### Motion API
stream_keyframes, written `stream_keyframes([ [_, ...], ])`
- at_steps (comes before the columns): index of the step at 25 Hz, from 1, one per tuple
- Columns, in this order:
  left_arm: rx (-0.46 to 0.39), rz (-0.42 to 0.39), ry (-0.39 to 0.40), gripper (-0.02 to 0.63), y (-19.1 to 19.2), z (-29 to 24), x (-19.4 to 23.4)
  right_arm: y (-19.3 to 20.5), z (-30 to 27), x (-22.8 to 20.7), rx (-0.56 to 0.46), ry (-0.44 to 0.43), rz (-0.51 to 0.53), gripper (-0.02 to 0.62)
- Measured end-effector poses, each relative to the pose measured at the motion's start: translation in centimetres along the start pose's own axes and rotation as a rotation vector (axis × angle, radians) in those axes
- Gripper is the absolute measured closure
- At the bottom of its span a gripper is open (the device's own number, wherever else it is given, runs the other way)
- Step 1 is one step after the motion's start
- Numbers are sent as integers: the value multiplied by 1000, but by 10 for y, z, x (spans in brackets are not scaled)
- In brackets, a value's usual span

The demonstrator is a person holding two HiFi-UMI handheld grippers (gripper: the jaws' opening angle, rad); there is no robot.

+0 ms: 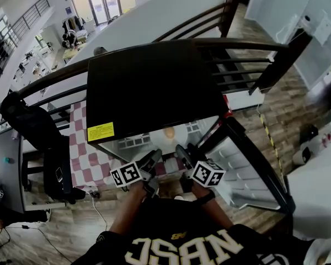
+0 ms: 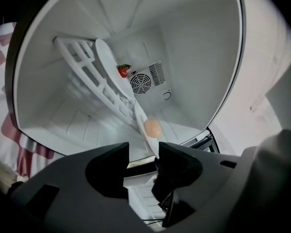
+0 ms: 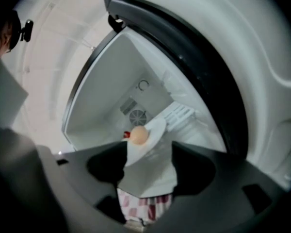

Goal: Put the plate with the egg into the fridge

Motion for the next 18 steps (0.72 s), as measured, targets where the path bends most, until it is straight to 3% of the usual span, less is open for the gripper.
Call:
stream_keyframes([
  [5,3,-172,-63,413,4,7,1,2,7,9,10,25,190,316],
  [13,-54,-673,-140,413,13,17,-16,10,18,21,13,93,464,318],
  [18,-119,-873,-158,413,19,19,-22,19,19,30,16,100,583,319],
])
Point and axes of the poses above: the fingertips, and each gripper's own axes: z backward along the fingers, x to its left, y out of its underside, the point moved 6 cm from there along z, backward along the fingers, and after that the axes turned 9 degrees about z, right-handed, at the moved point
